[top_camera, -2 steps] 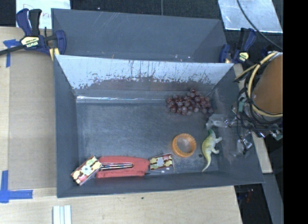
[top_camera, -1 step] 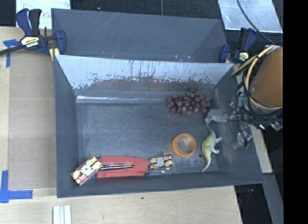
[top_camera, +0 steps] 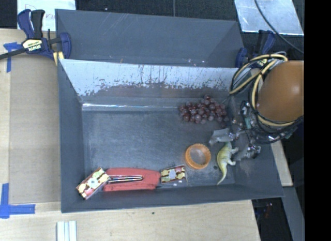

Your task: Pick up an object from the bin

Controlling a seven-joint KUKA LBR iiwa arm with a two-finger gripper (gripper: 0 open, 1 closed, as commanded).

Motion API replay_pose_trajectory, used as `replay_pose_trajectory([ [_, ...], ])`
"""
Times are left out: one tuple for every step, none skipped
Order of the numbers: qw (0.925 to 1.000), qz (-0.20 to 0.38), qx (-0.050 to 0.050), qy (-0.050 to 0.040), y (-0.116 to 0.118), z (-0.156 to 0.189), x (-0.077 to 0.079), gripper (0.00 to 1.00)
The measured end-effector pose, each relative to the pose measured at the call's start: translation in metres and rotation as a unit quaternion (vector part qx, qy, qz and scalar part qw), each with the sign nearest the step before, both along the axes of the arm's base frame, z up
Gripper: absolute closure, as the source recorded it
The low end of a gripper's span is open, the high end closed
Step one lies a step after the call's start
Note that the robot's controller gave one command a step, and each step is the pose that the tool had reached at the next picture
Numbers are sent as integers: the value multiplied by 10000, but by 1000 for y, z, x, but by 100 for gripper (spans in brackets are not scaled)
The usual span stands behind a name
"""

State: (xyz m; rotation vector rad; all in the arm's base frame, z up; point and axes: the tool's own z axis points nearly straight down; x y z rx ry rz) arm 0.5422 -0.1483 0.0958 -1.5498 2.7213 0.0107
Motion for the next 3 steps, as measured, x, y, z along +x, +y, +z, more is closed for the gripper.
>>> replay_pose_trajectory([
  [10000,-46,-31,-38,8,-25,8,100],
  [10000,-46,-31,-38,8,-25,8,100],
  [10000,-48,-38,-43,7,-11,8,100],
])
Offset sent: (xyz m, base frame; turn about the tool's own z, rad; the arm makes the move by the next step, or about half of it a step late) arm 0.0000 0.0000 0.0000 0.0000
